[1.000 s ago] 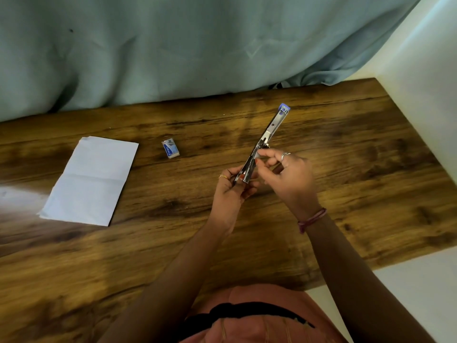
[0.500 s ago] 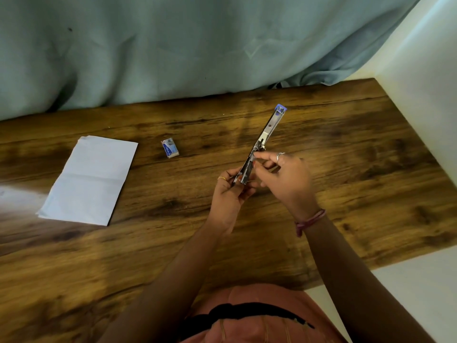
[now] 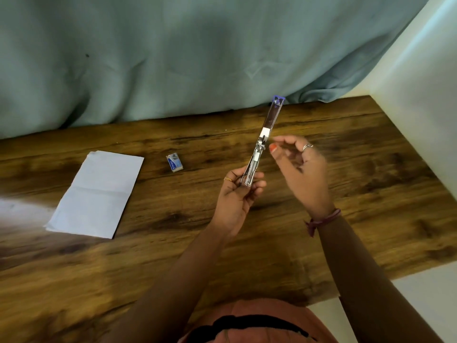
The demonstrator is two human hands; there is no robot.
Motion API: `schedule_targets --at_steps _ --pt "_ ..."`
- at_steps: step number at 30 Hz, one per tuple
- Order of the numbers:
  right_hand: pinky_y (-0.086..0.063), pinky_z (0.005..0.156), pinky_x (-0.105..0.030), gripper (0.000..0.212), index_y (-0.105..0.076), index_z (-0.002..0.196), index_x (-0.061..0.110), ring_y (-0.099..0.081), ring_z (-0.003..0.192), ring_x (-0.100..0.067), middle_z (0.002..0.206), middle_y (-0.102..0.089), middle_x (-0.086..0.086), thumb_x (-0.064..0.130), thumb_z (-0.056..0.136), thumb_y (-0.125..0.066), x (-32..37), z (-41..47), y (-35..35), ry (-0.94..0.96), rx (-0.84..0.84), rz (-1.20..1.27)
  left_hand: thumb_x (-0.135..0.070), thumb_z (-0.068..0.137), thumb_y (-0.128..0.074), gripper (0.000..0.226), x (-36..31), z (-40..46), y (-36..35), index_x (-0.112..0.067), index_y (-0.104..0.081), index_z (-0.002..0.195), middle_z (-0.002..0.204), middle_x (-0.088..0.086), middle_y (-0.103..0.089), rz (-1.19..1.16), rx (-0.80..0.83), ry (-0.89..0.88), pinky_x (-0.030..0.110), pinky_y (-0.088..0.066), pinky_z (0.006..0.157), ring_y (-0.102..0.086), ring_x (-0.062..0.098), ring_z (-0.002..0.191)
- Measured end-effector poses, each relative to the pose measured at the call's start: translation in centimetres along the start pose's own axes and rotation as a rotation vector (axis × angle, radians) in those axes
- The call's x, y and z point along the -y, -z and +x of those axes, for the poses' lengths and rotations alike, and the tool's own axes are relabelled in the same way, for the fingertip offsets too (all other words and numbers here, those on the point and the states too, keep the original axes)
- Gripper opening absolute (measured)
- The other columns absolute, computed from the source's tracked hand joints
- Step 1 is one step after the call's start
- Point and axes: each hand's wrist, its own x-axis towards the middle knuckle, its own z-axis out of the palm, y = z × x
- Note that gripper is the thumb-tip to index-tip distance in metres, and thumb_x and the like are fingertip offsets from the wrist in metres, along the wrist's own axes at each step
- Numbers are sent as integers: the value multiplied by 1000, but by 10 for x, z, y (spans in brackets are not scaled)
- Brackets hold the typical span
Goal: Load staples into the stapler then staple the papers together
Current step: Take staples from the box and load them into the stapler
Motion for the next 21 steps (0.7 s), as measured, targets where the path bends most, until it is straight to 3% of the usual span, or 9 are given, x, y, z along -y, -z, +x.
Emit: schedule_targets --at_steps 3,5,7,10,16,21 --pt "-57 74 -32 16 -63 106 17 -68 92 -12 103 -69 -4 19 90 -63 13 15 0 100 -86 78 14 95 -36 36 -6 5 -7 -14 -54 109 90 5 -74 2 45 -9 19 -56 69 -70 12 78" --pt "-56 75 -27 16 -64 105 14 -67 94 -15 108 -67 -8 14 89 -64 19 25 0 179 -112 84 14 94 -37 37 -9 9 -11 -15 -55 109 90 4 -74 9 67 -18 19 -56 70 -70 11 79" --pt "-55 80 -26 17 -64 107 9 -65 99 -16 112 -64 -10 8 90 -62 23 33 1 264 -96 71 15 94 -36 39 -13 12 -14 -17 -54 108 88 2 -74 14 90 -31 19 -56 71 -70 11 79" --pt "-57 81 -34 21 -64 112 4 -66 95 -13 106 -66 -9 3 92 -57 27 43 4 335 -44 68 16 94 -35 41 -17 16 -18 -18 -54 107 88 2 -74 5 112 -40 21 -56 72 -70 11 80" --pt "-57 81 -40 23 -65 112 5 -67 96 -16 107 -65 -9 0 91 -57 29 51 7 344 11 89 17 92 -35 43 -21 21 -22 -19 -54 106 86 2 -74 -11 130 -52 22 -56 75 -70 12 80" --pt "-57 82 -36 21 -67 109 6 -65 99 -16 110 -64 -8 5 89 -62 24 53 7 289 96 87 16 94 -35 42 -21 24 -20 -17 -55 107 88 3 -74 -24 104 -37 22 -56 73 -70 13 81"
